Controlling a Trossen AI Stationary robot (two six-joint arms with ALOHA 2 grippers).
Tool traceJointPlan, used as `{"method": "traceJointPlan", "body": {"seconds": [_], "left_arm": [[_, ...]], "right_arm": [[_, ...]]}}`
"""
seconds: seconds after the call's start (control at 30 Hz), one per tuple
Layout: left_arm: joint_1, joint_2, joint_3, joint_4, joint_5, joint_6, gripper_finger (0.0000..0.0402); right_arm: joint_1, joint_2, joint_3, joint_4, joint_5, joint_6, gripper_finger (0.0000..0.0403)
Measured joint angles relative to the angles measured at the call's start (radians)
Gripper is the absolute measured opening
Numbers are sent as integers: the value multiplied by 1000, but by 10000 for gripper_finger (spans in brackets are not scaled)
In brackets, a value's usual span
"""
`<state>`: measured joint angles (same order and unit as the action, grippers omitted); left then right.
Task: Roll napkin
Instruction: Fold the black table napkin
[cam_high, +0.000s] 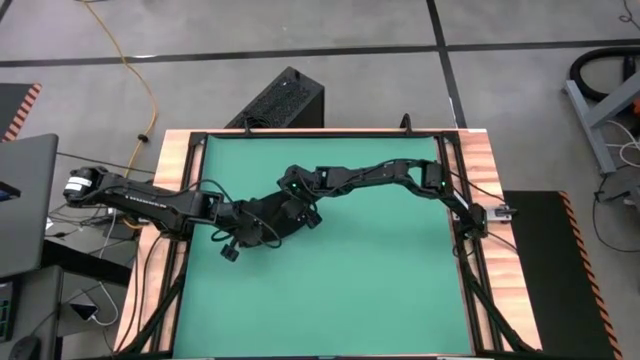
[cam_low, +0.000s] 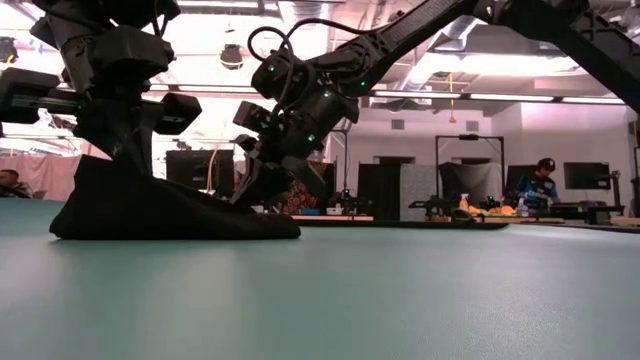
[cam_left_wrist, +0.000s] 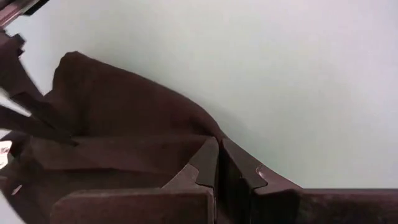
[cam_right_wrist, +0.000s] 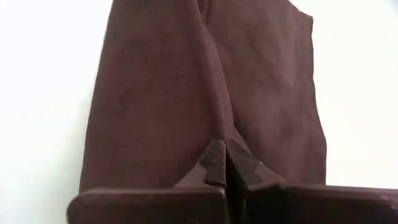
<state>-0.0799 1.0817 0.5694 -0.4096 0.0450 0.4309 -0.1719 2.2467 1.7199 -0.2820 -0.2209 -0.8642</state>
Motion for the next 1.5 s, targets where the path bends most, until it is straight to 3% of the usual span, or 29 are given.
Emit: {"method": "traceJointPlan", "body": {"seconds": [0.33,0.53,0.73,1.0,1.5], "left_arm": [[0,0,0,-22,-32,-92,10],[0,0,0,-46,-104,-164,72],[0,0,0,-53,-140,-348,120],[0,0,0,-135,-138,-650,123],[-56,0,0,-138,-235,-880,123]], "right_arm": [[1,0,0,-4,45,53,3],[0,0,0,-5,50,85,1],[0,0,0,-3,94,90,1],[-2,0,0,-2,156,113,0],[-9,0,0,-2,171,145,0]]}}
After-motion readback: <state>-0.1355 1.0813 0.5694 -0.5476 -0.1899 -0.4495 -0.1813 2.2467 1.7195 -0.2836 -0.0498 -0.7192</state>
